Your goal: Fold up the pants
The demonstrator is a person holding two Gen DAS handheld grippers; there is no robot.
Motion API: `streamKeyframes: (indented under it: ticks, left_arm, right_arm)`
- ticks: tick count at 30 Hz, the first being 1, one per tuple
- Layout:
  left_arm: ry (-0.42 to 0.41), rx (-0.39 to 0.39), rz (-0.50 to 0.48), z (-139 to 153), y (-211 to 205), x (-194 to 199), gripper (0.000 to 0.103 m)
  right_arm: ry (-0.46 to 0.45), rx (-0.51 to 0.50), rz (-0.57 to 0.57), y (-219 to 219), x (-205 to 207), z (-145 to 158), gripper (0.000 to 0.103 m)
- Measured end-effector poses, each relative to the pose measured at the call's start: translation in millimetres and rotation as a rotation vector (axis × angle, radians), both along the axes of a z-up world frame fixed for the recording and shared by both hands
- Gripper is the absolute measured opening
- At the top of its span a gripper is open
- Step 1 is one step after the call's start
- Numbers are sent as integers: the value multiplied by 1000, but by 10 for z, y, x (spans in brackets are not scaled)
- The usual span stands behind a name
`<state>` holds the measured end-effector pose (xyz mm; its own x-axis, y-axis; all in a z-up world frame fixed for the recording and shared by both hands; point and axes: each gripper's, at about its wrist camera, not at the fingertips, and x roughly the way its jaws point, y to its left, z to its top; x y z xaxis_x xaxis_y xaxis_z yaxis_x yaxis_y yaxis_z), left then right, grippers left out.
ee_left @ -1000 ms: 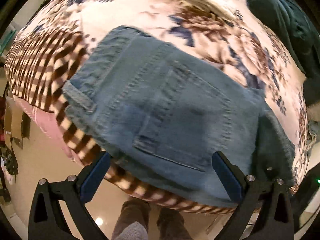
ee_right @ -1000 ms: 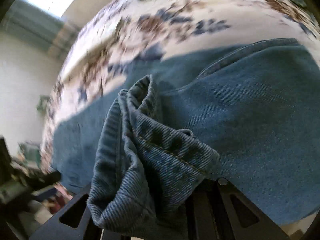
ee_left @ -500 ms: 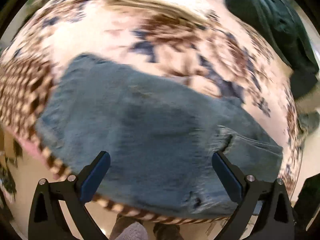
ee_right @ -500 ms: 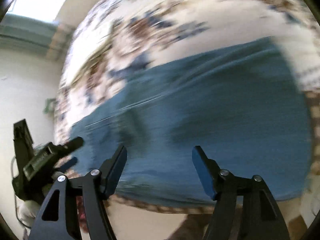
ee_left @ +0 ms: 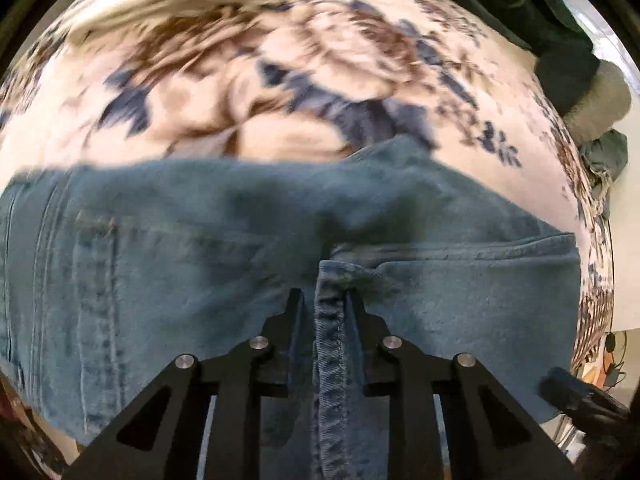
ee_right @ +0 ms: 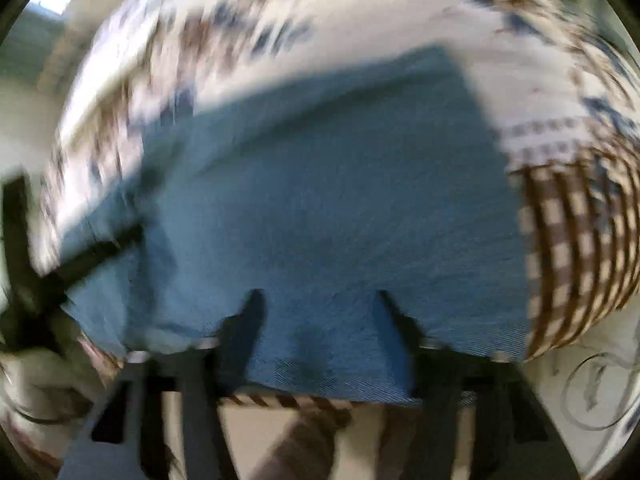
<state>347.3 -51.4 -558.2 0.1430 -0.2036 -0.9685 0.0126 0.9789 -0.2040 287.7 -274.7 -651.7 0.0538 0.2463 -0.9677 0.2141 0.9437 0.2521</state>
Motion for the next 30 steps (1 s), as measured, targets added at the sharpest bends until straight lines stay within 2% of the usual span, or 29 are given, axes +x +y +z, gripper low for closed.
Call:
streamKeyframes:
  ticks: [2, 4, 6, 7, 10, 13, 15, 17, 23, 25, 27, 28, 30]
  left_arm:
    - [38, -19, 61, 33, 150, -51, 29]
    - [54, 39, 122, 163, 236, -152, 28]
    - [39, 11, 140, 352, 241, -280, 29]
    - [20, 1, 137, 453, 203, -349, 37]
    - [-10, -50, 64, 567, -77, -545, 71]
    - [19, -18, -17, 365, -326, -660, 72]
    - [43, 48, -46, 176, -384, -718, 72]
    - [86, 95, -36, -29, -319, -800, 72]
    - [71, 65, -28, -45, -86, -1034, 72]
    - [75, 43, 10, -4, -16, -1062, 72]
    - [55, 9, 88, 125, 110, -1095, 72]
    - [22, -19, 151, 253, 232, -1111, 72]
    - [-42, -59, 269, 489, 482, -1151, 72]
  right_arm:
    - [45, -21, 87, 181, -103, -58, 36]
    - [69, -24, 164, 283, -225, -42, 36]
    - [114, -16, 201, 285, -333, -9, 36]
    - [120, 8, 183, 225, -358, 35, 36]
    - [64, 39, 88, 19, -298, 201, 36]
    - [18, 36, 24, -106, -123, 240, 36]
    - [42, -17, 30, -84, -48, 121, 36]
    - [118, -84, 43, -111, -127, -87, 36]
    - [176, -101, 38, -239, -366, -134, 36]
    - [179, -66, -1, -294, -349, -90, 43]
    - [154, 36, -85, -403, -352, 16, 64]
    - [140, 68, -119, -434, -344, 71, 65]
    - [129, 67, -136, -422, -321, 155, 65]
